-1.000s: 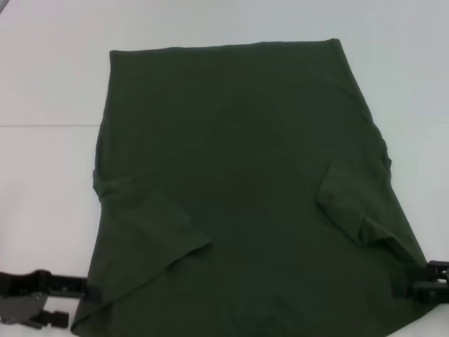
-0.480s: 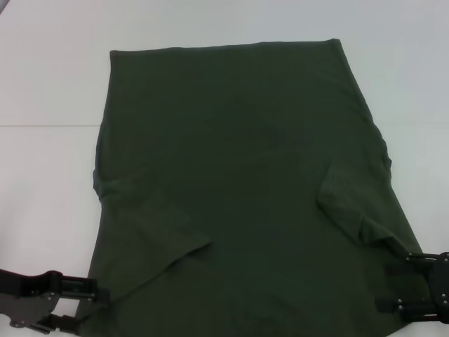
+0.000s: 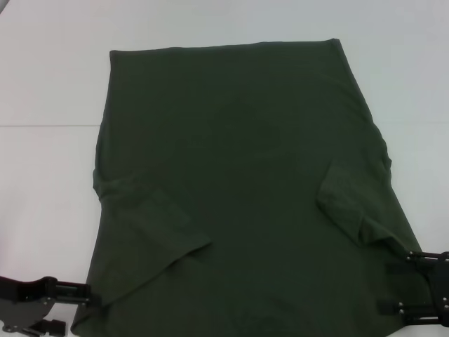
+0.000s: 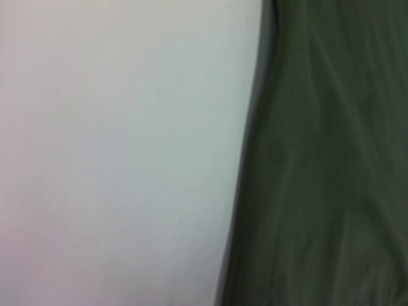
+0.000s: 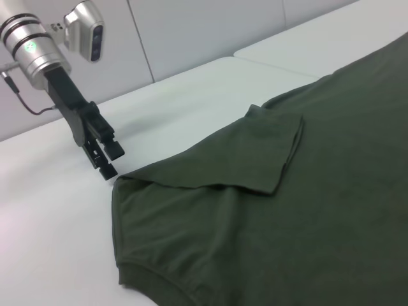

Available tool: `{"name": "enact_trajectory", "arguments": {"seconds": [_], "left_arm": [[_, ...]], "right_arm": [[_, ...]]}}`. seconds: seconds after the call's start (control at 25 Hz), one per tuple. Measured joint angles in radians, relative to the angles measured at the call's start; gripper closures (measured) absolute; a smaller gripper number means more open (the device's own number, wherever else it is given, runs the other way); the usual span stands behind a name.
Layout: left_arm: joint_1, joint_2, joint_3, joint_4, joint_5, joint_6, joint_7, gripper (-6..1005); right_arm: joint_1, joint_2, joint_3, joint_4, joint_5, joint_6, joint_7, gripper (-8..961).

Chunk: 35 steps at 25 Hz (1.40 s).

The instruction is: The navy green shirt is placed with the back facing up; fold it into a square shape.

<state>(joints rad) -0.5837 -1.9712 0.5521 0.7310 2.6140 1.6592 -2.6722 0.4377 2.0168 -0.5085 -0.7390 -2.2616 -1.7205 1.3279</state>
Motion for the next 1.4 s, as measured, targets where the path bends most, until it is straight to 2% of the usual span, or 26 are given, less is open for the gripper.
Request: {"name": "enact_trajectory", "arguments": {"seconds": [1.08, 1.4], "left_arm": [[-0.007, -0.01, 0.023, -0.01, 0.003, -0.057, -0.004, 81], [-0.015, -0.022, 0.022, -0.01, -0.005, -0.053, -0.004, 81]], "right_arm": [[0.012, 0.005, 0.002, 0.0, -0.001, 0.007, -0.002, 97], [0.012, 0.005, 0.002, 0.0, -0.001, 0.01, 0.002, 97]]}}
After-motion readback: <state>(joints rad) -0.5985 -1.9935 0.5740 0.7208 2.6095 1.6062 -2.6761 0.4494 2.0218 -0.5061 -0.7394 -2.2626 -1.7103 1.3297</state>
